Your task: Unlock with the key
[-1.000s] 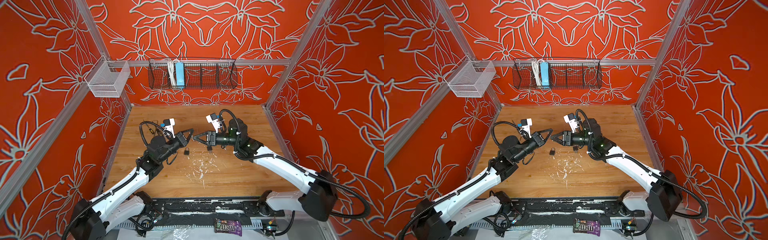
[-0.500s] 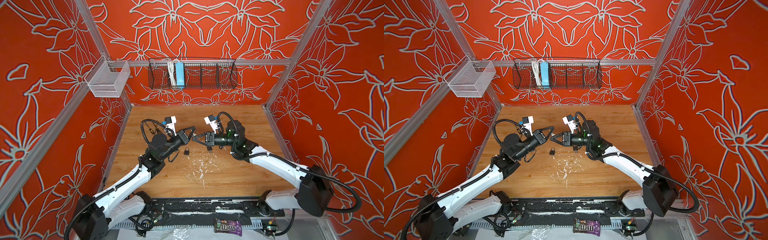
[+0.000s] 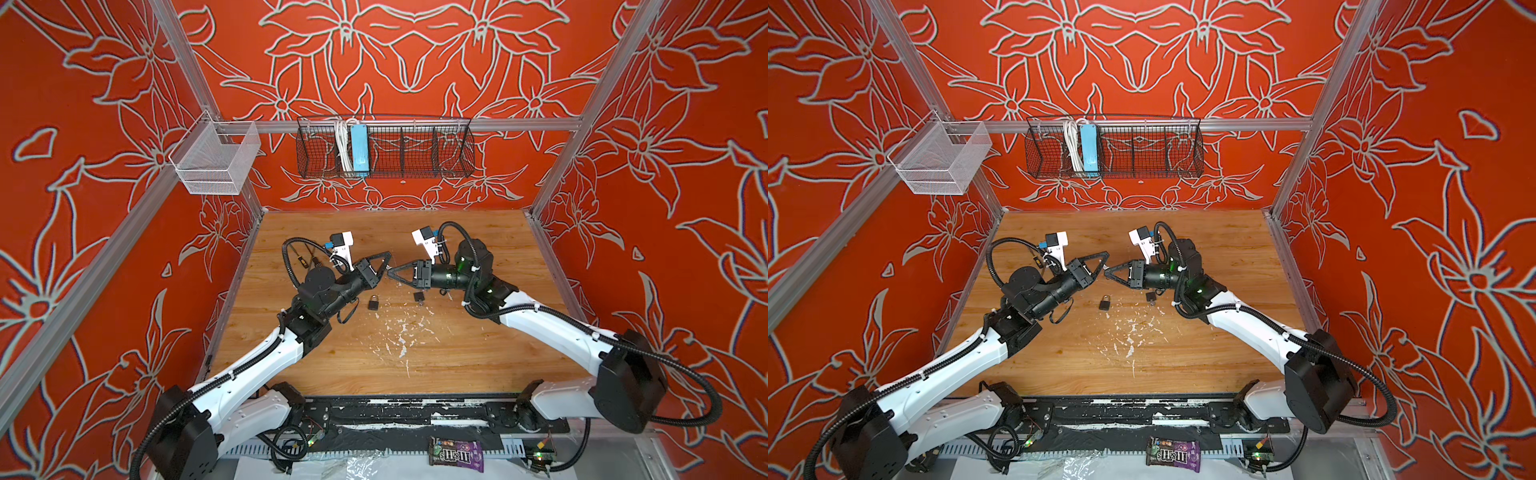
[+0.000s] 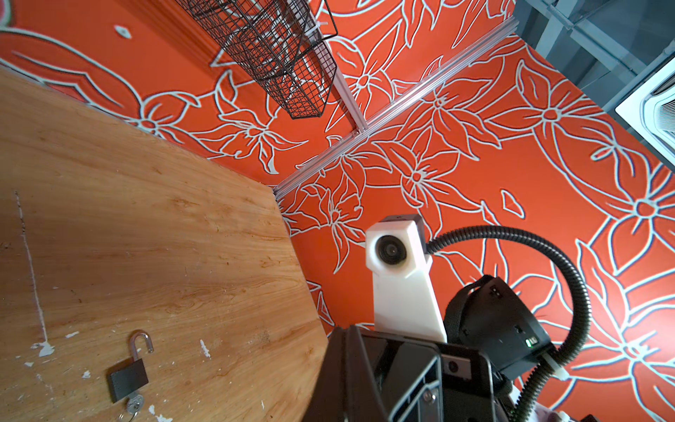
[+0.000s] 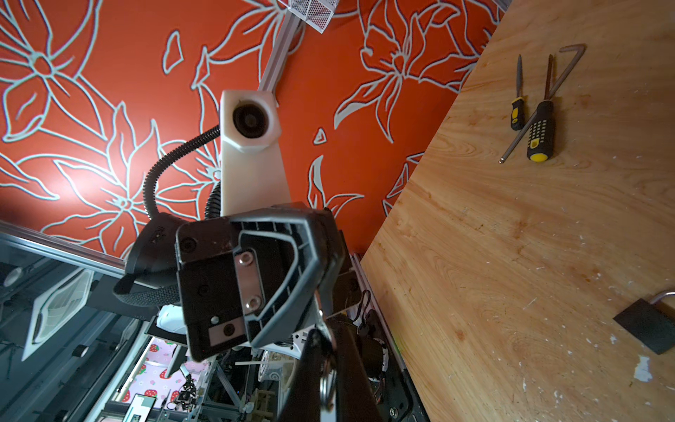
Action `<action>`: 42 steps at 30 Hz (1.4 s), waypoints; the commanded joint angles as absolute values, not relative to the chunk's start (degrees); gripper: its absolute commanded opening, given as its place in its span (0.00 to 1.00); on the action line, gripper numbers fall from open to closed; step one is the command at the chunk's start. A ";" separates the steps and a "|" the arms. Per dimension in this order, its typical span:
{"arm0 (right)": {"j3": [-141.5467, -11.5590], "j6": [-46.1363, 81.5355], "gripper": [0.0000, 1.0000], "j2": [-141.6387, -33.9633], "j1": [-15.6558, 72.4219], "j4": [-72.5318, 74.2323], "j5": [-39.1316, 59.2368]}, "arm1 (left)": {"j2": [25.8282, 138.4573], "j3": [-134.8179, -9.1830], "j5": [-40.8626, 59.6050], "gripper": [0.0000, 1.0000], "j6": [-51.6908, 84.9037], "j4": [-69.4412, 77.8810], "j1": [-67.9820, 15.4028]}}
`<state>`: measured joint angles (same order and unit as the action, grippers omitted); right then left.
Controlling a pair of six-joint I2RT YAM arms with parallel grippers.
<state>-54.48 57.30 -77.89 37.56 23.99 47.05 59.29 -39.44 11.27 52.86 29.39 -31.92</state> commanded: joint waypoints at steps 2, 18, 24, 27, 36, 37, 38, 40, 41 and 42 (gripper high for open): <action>-54.31 57.25 0.00 -77.74 37.27 25.84 47.09 | 59.42 -41.72 12.26 0.00 51.32 30.84 -31.73; -49.60 31.98 0.00 -67.13 35.02 -11.78 32.28 | 52.52 -43.84 2.72 0.81 46.02 -0.82 -31.64; -45.70 30.12 0.00 -67.76 36.10 -15.47 28.93 | 60.64 -49.45 -2.80 0.86 44.57 -18.90 -31.62; -44.19 31.43 0.00 -68.58 36.43 -14.37 28.24 | 67.36 -53.95 -3.44 0.88 43.02 -25.82 -31.64; -42.32 37.26 0.00 -72.84 37.18 -10.83 29.23 | 86.38 -63.02 -1.85 0.87 38.75 -33.55 -31.60; -42.66 37.22 0.00 -73.22 37.26 -11.30 29.10 | 88.08 -64.03 -2.04 0.86 38.37 -34.29 -31.64; -42.88 37.35 0.00 -73.56 37.20 -11.50 29.14 | 90.20 -65.26 -2.62 0.85 38.00 -35.20 -31.64; -43.11 37.61 0.00 -73.89 37.19 -11.47 29.41 | 93.69 -67.34 -3.54 0.83 36.98 -36.49 -31.64; -43.08 37.70 0.00 -74.04 37.20 -11.41 29.51 | 95.55 -68.32 -3.69 0.82 36.38 -36.86 -31.64; -43.07 37.66 0.00 -74.14 37.18 -11.38 29.49 | 97.21 -69.26 -3.86 0.82 35.85 -37.27 -31.59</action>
<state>-42.52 36.51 -73.63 36.88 -12.16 29.89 94.11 -66.57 -2.07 38.44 -32.88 -31.88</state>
